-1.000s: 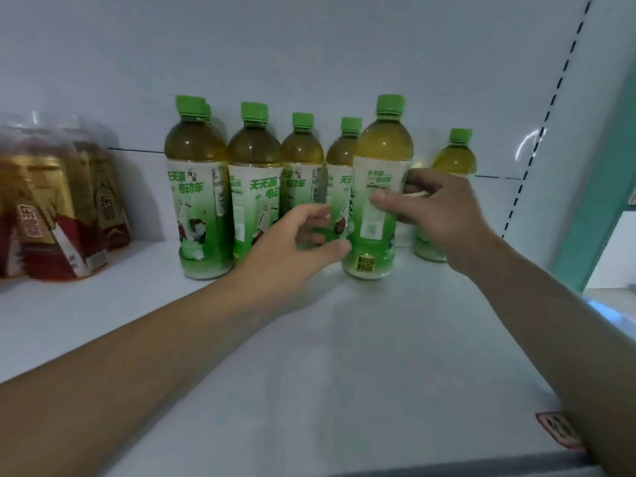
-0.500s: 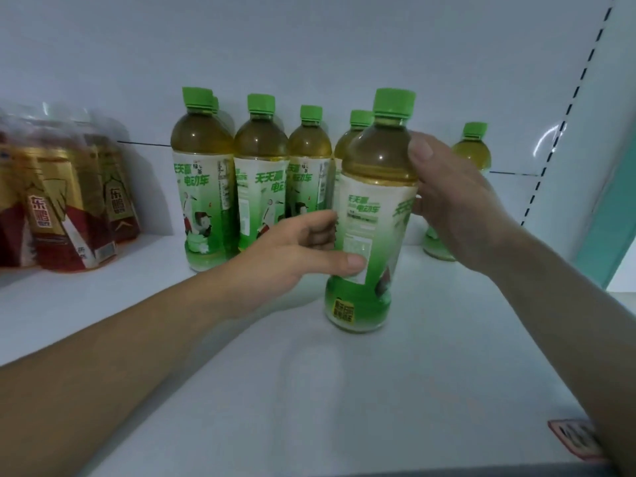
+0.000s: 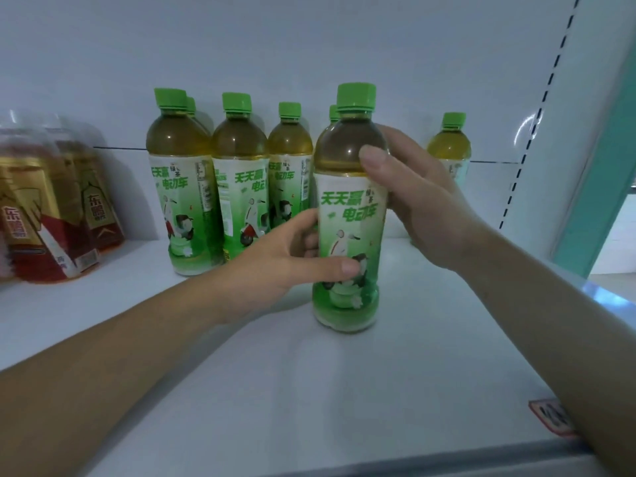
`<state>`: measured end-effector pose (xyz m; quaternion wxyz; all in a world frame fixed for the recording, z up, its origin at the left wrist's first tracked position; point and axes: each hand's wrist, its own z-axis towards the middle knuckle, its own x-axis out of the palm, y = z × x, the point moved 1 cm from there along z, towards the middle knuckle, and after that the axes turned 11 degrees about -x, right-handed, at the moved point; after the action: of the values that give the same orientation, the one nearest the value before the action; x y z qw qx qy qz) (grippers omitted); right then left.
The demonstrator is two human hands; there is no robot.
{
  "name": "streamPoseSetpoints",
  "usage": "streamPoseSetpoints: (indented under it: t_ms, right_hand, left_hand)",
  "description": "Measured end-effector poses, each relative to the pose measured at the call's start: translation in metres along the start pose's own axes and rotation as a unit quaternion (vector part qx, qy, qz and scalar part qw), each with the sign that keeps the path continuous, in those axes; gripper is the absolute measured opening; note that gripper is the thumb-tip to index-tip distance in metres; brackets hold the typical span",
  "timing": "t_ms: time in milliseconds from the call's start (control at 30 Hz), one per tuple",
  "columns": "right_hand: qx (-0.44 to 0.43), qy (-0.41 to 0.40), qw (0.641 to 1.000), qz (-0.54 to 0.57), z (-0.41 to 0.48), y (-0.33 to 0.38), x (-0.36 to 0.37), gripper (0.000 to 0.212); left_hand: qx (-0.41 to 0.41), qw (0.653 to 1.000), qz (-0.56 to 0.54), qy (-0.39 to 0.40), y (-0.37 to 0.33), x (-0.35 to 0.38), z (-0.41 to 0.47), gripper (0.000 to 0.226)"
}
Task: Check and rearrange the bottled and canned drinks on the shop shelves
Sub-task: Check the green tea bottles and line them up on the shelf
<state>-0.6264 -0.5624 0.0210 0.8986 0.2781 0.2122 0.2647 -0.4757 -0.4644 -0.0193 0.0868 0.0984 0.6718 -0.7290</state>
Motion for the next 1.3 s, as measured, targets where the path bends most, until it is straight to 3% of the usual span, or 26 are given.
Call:
streamPoseSetpoints:
  t_ms: [100,167,300,367,433,533,633,733,833,900,1000,1100,1200,1300]
  right_hand:
    - [-0.032,-0.046,0.997,-0.056,0.000,0.000,0.001,0.050]
    - [-0.033,-0.043,0.997,-0.054,0.001,0.001,0.001,0.059]
    - [-0.003,0.007,1.000,0.017,0.000,0.000,0.001,0.049]
    - [-0.003,-0.004,1.000,0.013,-0.001,0.000,0.001,0.040]
    - [-0.013,-0.031,0.999,-0.019,-0.001,0.002,0.003,0.038]
    - [-0.028,-0.044,0.997,-0.051,0.000,0.003,0.005,0.054]
    - [-0.004,-0.015,1.000,-0.013,0.001,0.002,0.004,0.062]
    - [-0.001,-0.010,1.000,0.003,0.000,0.002,0.002,0.049]
    - [-0.022,-0.038,0.998,-0.037,-0.001,0.008,0.005,0.040]
    - [-0.031,-0.048,0.996,-0.067,-0.001,0.008,0.004,0.048]
    - [0.004,-0.029,0.999,-0.041,0.001,0.008,0.005,0.062]
    - [0.011,-0.013,1.000,-0.014,0.000,0.007,0.004,0.046]
    - [-0.023,-0.040,0.997,-0.063,-0.001,0.010,0.009,0.037]
    - [-0.023,-0.032,0.995,-0.091,0.000,0.012,0.010,0.053]
  left_hand:
    - [-0.020,0.996,0.066,-0.063,-0.001,0.007,-0.001,0.089]
    - [-0.009,0.994,0.047,-0.101,0.000,0.010,0.002,0.090]
    - [0.001,0.999,-0.027,-0.034,-0.001,0.005,0.002,0.072]
    - [0.006,1.000,-0.015,-0.017,-0.001,0.004,0.000,0.066]
    - [-0.002,0.999,0.028,-0.037,-0.001,0.008,-0.001,0.070]
    - [0.000,0.995,0.044,-0.087,-0.001,0.011,0.001,0.075]
    - [0.002,0.998,0.023,-0.055,-0.001,0.004,0.001,0.076]
    - [0.004,1.000,0.014,-0.013,-0.002,0.000,-0.004,0.068]
    - [-0.001,0.997,0.047,-0.058,-0.003,0.007,-0.004,0.078]
    - [0.005,0.994,0.046,-0.095,-0.002,0.010,-0.002,0.078]
    - [-0.001,0.997,0.028,-0.072,-0.002,0.006,0.000,0.067]
    - [0.000,0.999,0.012,-0.032,-0.001,0.002,-0.001,0.057]
    - [0.001,0.996,0.034,-0.079,0.000,0.008,0.001,0.081]
    - [0.006,0.993,0.025,-0.114,-0.001,0.008,0.002,0.086]
